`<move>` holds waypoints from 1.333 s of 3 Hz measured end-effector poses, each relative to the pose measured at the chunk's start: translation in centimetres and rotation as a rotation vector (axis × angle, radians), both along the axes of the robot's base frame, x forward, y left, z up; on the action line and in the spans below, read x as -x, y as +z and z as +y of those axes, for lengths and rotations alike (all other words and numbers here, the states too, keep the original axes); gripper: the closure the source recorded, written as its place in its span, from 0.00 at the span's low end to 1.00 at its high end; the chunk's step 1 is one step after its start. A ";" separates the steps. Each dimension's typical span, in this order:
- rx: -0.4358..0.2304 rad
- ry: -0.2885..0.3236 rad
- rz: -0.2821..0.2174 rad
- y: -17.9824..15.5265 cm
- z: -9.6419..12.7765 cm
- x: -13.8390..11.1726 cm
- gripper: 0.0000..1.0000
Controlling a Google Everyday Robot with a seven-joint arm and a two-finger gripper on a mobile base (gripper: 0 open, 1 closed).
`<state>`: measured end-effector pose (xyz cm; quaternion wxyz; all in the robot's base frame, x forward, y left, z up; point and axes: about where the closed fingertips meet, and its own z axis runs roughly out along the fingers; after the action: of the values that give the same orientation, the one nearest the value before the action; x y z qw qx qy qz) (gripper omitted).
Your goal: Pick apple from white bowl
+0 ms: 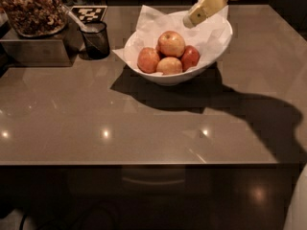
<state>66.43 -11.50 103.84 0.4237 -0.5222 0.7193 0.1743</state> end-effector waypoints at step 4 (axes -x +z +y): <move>0.128 0.021 0.061 -5.2 0.6 -0.4 0.37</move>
Offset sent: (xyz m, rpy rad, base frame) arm 0.0005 0.0001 -0.0791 -0.2199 0.0974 0.0347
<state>66.84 -10.93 98.61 0.3654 -0.5502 0.7360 0.1484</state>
